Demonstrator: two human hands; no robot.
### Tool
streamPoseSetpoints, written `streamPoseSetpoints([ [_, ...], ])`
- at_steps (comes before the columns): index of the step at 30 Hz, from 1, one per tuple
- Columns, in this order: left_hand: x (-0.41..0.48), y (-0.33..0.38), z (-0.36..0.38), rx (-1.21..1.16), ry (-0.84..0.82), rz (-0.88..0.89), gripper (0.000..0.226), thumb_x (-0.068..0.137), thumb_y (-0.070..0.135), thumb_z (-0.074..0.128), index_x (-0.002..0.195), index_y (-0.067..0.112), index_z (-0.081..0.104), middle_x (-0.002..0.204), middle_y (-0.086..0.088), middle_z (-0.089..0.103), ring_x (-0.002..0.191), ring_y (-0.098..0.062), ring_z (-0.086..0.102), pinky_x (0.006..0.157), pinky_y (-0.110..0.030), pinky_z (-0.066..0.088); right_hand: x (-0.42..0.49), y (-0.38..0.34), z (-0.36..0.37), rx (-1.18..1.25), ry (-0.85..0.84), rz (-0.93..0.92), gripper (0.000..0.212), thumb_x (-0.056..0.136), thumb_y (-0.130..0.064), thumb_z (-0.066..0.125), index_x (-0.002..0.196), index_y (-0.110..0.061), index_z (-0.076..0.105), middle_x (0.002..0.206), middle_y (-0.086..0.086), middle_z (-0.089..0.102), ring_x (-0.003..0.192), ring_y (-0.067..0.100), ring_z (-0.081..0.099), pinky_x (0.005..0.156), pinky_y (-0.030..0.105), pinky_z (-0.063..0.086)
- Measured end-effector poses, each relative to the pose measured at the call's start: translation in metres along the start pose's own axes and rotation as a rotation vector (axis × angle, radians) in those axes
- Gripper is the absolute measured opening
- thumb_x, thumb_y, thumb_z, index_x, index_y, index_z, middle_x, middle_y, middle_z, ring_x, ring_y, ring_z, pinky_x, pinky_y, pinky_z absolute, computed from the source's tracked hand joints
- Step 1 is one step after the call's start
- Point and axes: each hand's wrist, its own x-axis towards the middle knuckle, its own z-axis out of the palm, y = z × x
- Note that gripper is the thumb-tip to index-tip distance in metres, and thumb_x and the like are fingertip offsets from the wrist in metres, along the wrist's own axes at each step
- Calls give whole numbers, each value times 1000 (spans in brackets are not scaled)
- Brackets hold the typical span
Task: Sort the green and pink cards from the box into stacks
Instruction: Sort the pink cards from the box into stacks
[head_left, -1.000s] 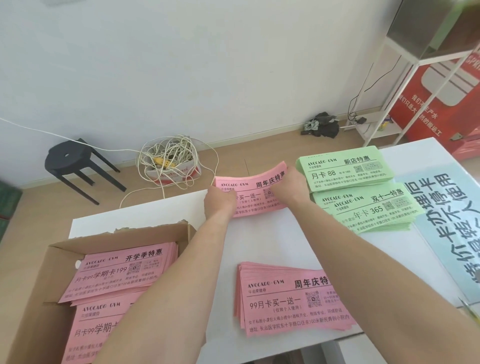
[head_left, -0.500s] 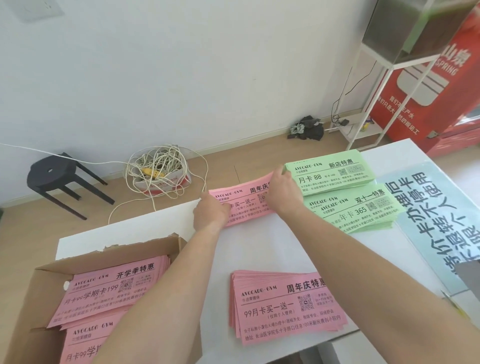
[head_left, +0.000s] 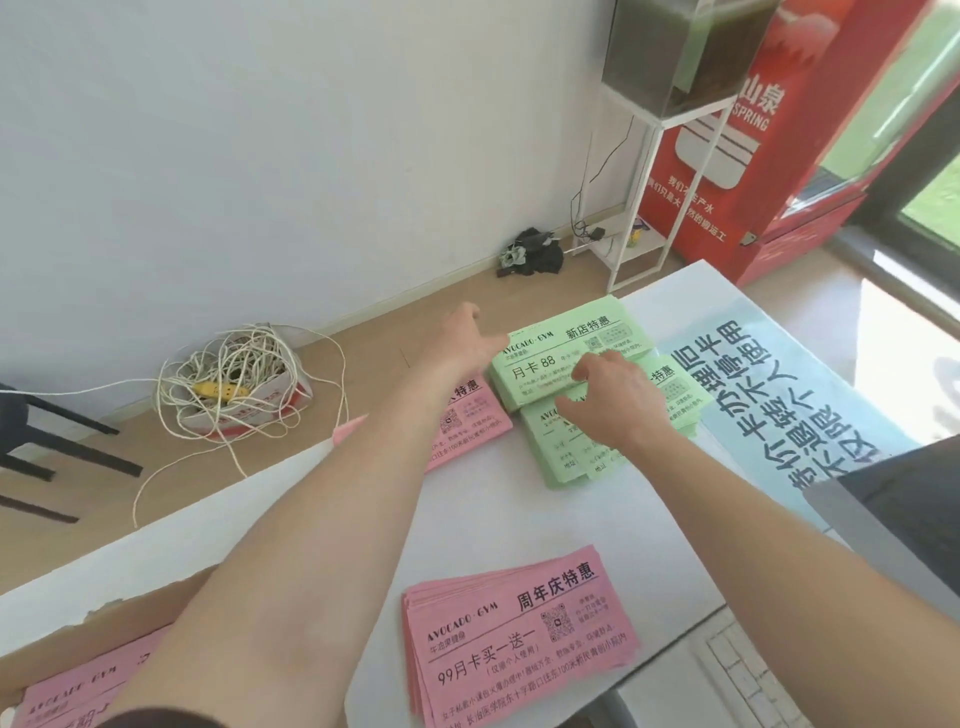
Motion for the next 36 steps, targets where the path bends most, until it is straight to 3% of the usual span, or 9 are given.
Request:
streamPoseSetpoints([
  [5,48,8,32,17,-216,-14,82,88,51,68,152,13,34,153,-4,45,134,-25,49,109,-41,40,-16,30,12,42,-2,395,102,78,-69,68,149,-8,28,147,17,37,132,40,41,97,49,45],
  [8,61,-1,42,51,-296,-9,67,84,55,70,135,16,54,134,-1,63,109,-18,62,94,-35,48,-32,33,33,170,-35,567,119,82,-71,64,157,-1,5,149,23,37,135,43,39,101,51,43],
  [10,64,-4,45,58,-295,3,62,81,55,73,129,18,58,130,-1,65,105,-17,64,92,-34,50,-38,30,47,234,-62,574,118,85,-68,63,157,0,0,147,24,42,135,42,39,102,50,42],
  [14,66,-2,43,43,-296,-8,89,80,54,75,151,17,37,149,-1,49,130,-23,52,108,-40,40,-39,23,59,252,-54,539,111,89,-63,59,158,-3,-5,145,24,43,135,40,37,100,49,43],
  [18,68,-3,50,40,-367,32,38,86,54,68,113,27,64,108,9,71,86,-3,64,70,-24,45,-37,20,60,285,-59,527,105,90,-46,64,158,-5,-5,145,25,39,136,40,33,99,48,42],
  [25,46,4,58,118,-279,43,28,88,57,63,92,29,58,95,8,66,83,-13,60,72,-29,43,-30,34,47,344,-87,541,87,82,-33,72,147,-4,23,131,21,50,125,41,41,96,47,43],
  [30,46,6,51,346,-205,97,63,82,71,59,122,22,58,121,-1,66,104,-23,61,92,-38,50,-30,33,48,307,-88,535,86,82,-36,71,147,-7,24,131,20,48,126,40,39,92,47,44],
  [33,41,9,49,341,-208,82,81,83,71,59,141,15,47,138,-4,59,120,-26,57,99,-39,46,-31,32,47,268,-107,548,87,85,-42,66,151,-9,19,135,19,46,127,40,39,92,47,43],
  [36,24,12,44,277,-120,107,90,86,68,58,153,13,33,154,-9,43,138,-30,44,113,-44,37,-40,35,37,241,-74,563,72,90,-44,57,145,-6,29,135,19,47,124,41,43,90,47,42],
])
